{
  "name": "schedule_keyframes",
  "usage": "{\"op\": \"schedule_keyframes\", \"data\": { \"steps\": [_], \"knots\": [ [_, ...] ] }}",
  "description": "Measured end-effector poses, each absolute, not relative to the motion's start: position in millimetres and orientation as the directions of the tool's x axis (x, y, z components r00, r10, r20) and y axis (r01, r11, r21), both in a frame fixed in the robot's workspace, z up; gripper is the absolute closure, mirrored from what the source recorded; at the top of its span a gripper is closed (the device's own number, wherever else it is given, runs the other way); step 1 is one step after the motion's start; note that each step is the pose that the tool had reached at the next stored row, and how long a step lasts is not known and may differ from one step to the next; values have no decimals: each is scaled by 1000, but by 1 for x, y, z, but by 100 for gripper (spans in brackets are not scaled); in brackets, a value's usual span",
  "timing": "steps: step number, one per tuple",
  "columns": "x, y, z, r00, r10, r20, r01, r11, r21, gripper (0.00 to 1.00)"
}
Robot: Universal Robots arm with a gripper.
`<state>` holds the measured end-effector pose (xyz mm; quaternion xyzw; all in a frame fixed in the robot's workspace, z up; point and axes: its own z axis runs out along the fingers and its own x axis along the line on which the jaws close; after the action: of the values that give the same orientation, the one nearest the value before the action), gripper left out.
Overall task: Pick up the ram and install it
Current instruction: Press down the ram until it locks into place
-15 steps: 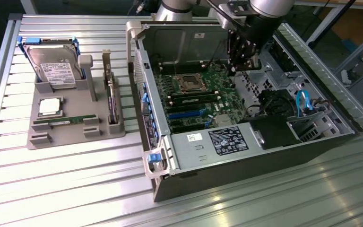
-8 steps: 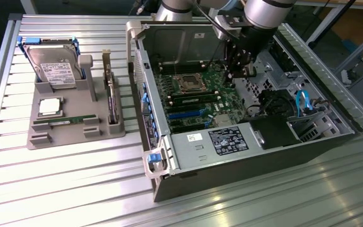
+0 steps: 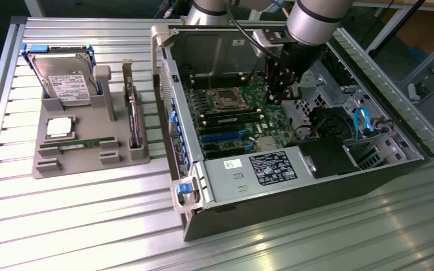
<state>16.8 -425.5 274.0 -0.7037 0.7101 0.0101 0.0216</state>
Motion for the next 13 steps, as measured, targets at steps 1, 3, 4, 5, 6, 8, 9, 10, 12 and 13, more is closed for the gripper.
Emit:
{"op": "schedule_keyframes", "data": {
  "steps": [1, 3, 4, 5, 6, 8, 9, 10, 12, 13],
  "knots": [
    [17, -426, 270, -8, -999, -45, -1000, 9, -16, 90],
    [17, -426, 263, -9, -999, -45, -1000, 9, -16, 90],
    [17, -426, 260, -9, -999, -45, -1000, 9, -15, 90],
    [17, -426, 255, -9, -999, -45, -1000, 9, -15, 90],
    [17, -426, 254, -9, -999, -45, -1000, 9, -15, 90],
    [17, -426, 254, -9, -999, -45, -1000, 9, -15, 90],
    [17, -426, 254, -9, -999, -45, -1000, 9, -15, 90],
    [17, -426, 254, -9, -999, -45, -1000, 9, -15, 90],
    [17, -425, 254, -8, -999, -45, -1000, 9, -15, 90],
    [17, -425, 254, -9, -999, -45, -1000, 9, -15, 90]
  ]
}}
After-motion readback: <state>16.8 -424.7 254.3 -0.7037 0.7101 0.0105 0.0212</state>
